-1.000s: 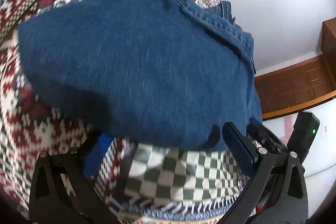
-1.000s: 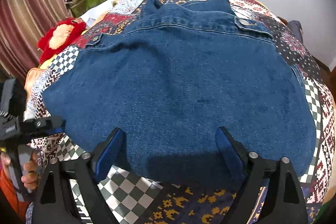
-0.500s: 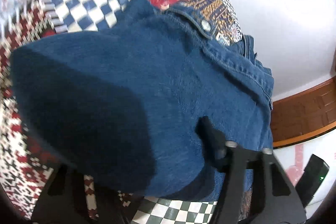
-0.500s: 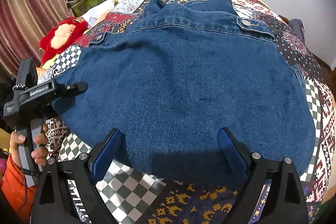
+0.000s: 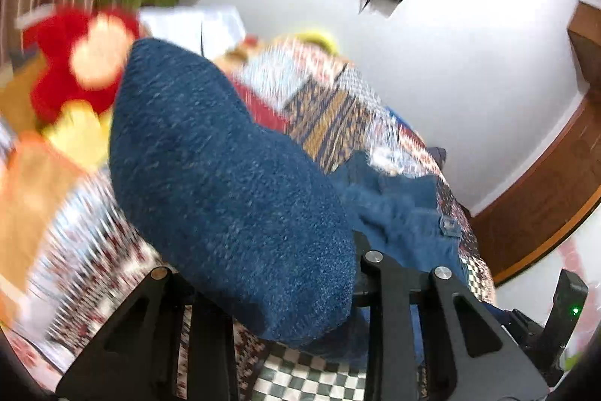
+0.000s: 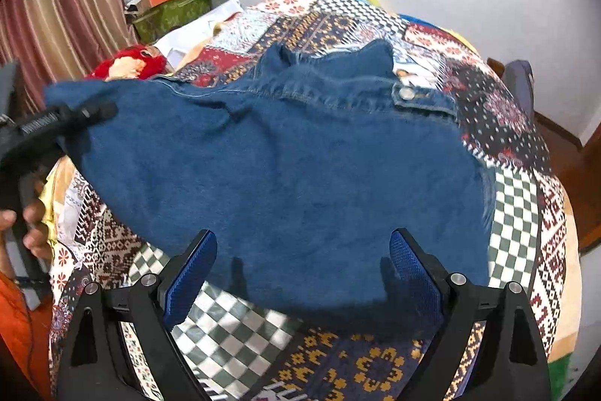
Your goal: Fold large clothes
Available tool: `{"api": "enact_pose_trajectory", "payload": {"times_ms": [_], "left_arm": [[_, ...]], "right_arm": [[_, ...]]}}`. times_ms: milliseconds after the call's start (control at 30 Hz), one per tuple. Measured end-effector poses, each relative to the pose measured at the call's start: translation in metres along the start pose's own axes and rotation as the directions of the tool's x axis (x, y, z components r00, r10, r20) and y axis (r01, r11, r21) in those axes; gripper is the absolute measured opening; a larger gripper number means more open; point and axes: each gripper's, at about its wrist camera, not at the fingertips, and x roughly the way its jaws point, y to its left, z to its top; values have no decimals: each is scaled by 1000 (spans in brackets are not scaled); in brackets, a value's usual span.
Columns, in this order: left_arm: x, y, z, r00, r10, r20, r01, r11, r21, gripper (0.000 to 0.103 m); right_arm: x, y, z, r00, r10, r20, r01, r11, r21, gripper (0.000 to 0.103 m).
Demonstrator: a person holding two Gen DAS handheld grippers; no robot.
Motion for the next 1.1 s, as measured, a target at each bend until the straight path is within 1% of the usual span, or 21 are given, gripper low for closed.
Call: {"api": "enact_pose_trajectory", "payload": {"times_ms": [67, 200, 267, 333, 433, 467, 500, 600, 700, 767, 800, 867, 933, 967, 1000, 1033, 1100], "left_arm": [[-18, -9, 6, 998, 30, 55, -33, 997, 63, 30], [-34, -20, 9, 988, 77, 131, -96, 985, 144, 30], [-34, -24, 9, 988, 85, 132, -108, 978, 178, 30], [-25, -29, 7, 989, 89, 120, -113, 972, 207, 30], [-19, -31, 3, 989, 99, 107, -122, 963, 239, 30], [-16, -33, 2, 989, 102, 103, -125, 960, 250, 30], [-15, -32, 0, 989, 108, 101, -131, 956, 264, 30], [-9, -41, -5, 990, 103, 97, -127, 949, 287, 30], [-10, -65, -6, 991, 76, 110, -108, 938, 330, 30], [-9, -79, -8, 991, 52, 119, -92, 928, 360, 30], [-10, -89, -8, 992, 36, 124, -81, 921, 382, 30], [-9, -116, -13, 991, 9, 131, -66, 895, 442, 29], [-6, -140, -19, 992, -18, 128, -48, 871, 489, 29], [-4, -152, -24, 992, -36, 120, -31, 855, 517, 29], [-1, -165, -29, 993, -50, 108, -18, 834, 551, 29], [1, -183, -38, 993, -67, 99, -4, 806, 592, 28], [6, -205, -54, 993, -93, 77, 21, 762, 647, 28]], "right_arm": [[3, 7, 5, 1000, 5, 4, -5, 1000, -14, 92], [19, 25, 15, 1000, 30, -3, -30, 998, -51, 92], [32, 37, 22, 999, 49, -14, -50, 995, -82, 92], [50, 47, 28, 997, 65, -46, -69, 992, -110, 92], [84, 59, 30, 989, 79, -128, -95, 987, -126, 92], [96, 62, 29, 982, 93, -162, -114, 986, -122, 94], [102, 63, 27, 981, 98, -168, -119, 986, -118, 98], [106, 63, 26, 982, 108, -153, -127, 985, -120, 101], [104, 60, 29, 974, 135, -181, -160, 978, -131, 101], [96, 50, 30, 966, 162, -200, -185, 978, -99, 100], [90, 43, 30, 966, 168, -197, -186, 979, -80, 100], [75, 28, 27, 971, 168, -170, -178, 983, -46, 100], [56, 6, 23, 977, 163, -136, -167, 986, -17, 100], [43, -11, 18, 980, 161, -117, -160, 987, 14, 100], [36, -22, 15, 983, 150, -109, -146, 988, 38, 100], [28, -35, 10, 986, 128, -103, -122, 991, 61, 100], [8, -65, -1, 995, 52, -87, -43, 994, 102, 101]]}}
